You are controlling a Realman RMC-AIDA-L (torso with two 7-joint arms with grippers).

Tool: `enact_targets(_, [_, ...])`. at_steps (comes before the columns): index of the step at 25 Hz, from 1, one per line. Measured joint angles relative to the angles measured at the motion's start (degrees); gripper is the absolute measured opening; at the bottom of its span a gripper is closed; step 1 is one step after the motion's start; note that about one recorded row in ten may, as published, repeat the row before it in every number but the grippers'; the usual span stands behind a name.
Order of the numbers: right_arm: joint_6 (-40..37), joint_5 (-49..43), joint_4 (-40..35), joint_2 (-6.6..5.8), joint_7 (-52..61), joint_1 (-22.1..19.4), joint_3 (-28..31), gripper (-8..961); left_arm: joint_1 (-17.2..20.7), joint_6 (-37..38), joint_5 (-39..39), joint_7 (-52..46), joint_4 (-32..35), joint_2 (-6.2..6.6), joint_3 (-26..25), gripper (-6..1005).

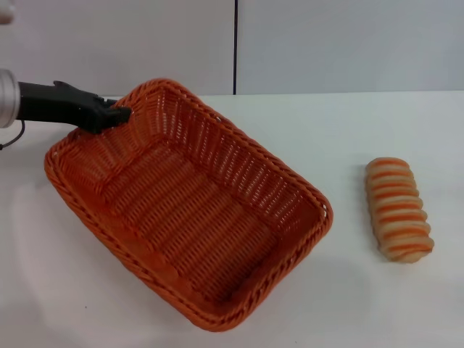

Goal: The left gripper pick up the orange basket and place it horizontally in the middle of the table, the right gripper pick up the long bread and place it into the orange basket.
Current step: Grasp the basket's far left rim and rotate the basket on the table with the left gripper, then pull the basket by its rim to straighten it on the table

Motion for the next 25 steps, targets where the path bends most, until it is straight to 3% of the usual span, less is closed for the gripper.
enact_targets(5, [1.4, 0.0, -0.1, -0.02, 0.0, 0.2, 0.0, 546, 3.1, 2.4, -7.6, -2.8, 1.0, 0.51, -0.8, 180])
enact_targets(17, [4.1, -0.1, -0.5, -0.18, 0.0, 2.4, -0.3, 546, 7.2, 6.3, -10.0, -14.8, 4.7, 0.04, -8.6, 173])
enact_targets(20, [4.3, -0.1, -0.5, -0.18, 0.0, 2.5, -0.4, 547, 7.7, 6.6, -10.2, -15.4, 4.9, 0.02, -8.9, 173])
enact_targets(25, [4.8, -0.1, -0.5, -0.18, -0.2, 2.5, -0.3, 547, 11.6, 8.0, -12.5, -17.8, 6.3, -0.09, -9.5, 173])
